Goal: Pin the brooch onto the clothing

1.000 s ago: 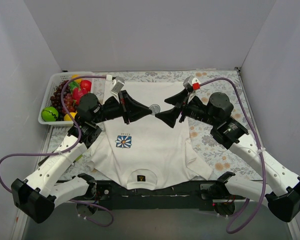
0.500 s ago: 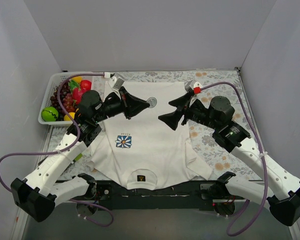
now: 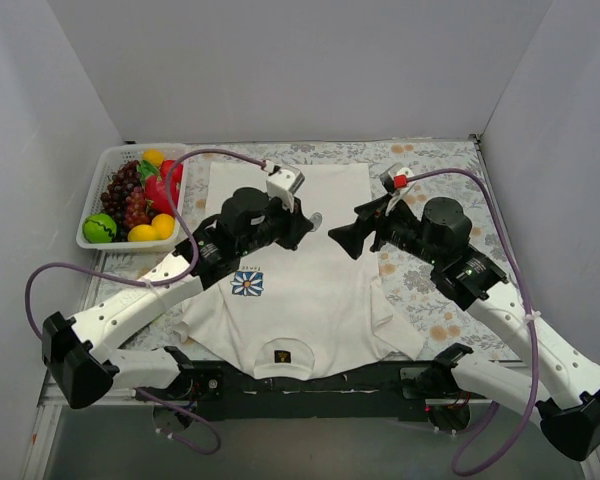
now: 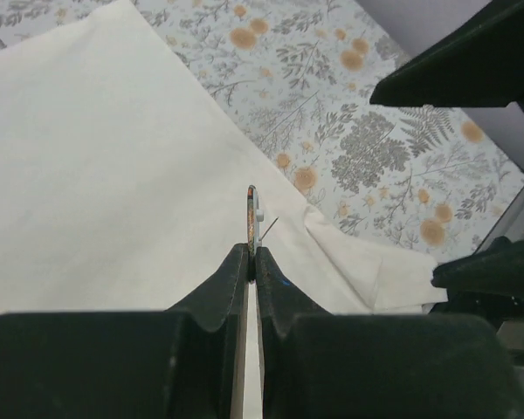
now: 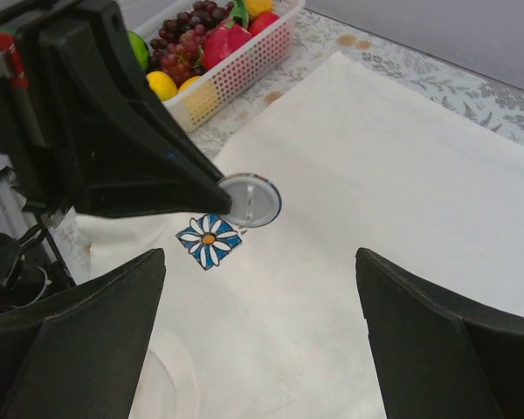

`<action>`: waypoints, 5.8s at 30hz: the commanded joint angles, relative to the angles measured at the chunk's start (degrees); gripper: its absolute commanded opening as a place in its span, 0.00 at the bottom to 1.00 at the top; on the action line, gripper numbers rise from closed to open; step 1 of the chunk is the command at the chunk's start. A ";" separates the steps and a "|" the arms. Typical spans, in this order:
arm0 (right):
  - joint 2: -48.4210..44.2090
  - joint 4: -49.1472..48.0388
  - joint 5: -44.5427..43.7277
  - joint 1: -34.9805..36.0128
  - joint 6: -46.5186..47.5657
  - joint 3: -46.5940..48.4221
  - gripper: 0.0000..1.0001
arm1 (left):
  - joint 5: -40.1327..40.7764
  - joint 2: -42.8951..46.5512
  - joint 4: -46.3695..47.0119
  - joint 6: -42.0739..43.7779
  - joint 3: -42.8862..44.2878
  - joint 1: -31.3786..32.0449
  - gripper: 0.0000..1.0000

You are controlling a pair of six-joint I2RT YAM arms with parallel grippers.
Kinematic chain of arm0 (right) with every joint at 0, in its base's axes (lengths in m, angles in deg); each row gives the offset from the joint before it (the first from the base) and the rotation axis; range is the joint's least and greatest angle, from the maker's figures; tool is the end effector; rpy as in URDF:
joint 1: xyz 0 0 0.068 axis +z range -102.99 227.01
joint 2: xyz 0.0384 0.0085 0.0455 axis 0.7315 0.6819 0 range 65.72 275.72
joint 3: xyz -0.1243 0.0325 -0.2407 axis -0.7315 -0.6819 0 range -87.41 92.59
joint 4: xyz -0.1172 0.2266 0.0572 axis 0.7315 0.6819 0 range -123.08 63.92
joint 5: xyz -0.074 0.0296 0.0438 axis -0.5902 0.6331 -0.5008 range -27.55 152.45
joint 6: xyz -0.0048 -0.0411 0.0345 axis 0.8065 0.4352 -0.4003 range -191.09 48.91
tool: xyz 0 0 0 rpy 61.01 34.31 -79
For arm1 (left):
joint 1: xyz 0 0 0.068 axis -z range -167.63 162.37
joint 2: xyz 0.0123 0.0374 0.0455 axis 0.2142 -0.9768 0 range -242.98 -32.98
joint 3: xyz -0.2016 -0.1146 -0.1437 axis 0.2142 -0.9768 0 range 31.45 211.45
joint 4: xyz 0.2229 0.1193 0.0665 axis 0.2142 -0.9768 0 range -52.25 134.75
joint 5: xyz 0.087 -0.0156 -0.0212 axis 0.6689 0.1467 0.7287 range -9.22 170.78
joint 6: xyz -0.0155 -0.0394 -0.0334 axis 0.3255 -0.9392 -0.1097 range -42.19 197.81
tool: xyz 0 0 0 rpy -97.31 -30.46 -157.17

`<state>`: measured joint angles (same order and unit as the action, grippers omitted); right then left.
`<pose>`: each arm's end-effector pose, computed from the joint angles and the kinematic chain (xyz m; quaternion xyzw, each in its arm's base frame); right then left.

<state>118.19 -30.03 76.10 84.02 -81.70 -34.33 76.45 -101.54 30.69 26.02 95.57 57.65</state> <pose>0.1642 0.1342 0.3809 -0.2437 0.6791 0.3558 0.5940 0.1925 -0.1982 0.3653 -0.0240 0.8110 -0.4578 0.3635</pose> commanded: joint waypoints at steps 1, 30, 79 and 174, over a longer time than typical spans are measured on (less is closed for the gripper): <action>0.27 2.66 -5.21 -2.81 -2.83 -1.40 0.96 | 17.68 -2.63 -5.62 2.83 2.68 6.30 0.00; 4.22 1.78 5.60 -20.49 -13.04 -24.25 0.95 | 52.33 -26.10 -24.87 -19.05 2.77 28.02 0.00; 11.16 -2.52 16.32 -33.06 -10.39 -30.05 0.95 | 60.06 -46.05 -29.00 -15.10 13.93 32.77 0.00; 4.75 -0.76 27.48 -42.73 -5.30 -33.30 0.87 | 29.39 -24.17 20.22 -21.42 -7.25 27.06 0.00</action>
<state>124.20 -31.54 101.68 41.45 -88.28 -67.73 108.49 -129.10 46.56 5.72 88.77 85.47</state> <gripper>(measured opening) 0.884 0.029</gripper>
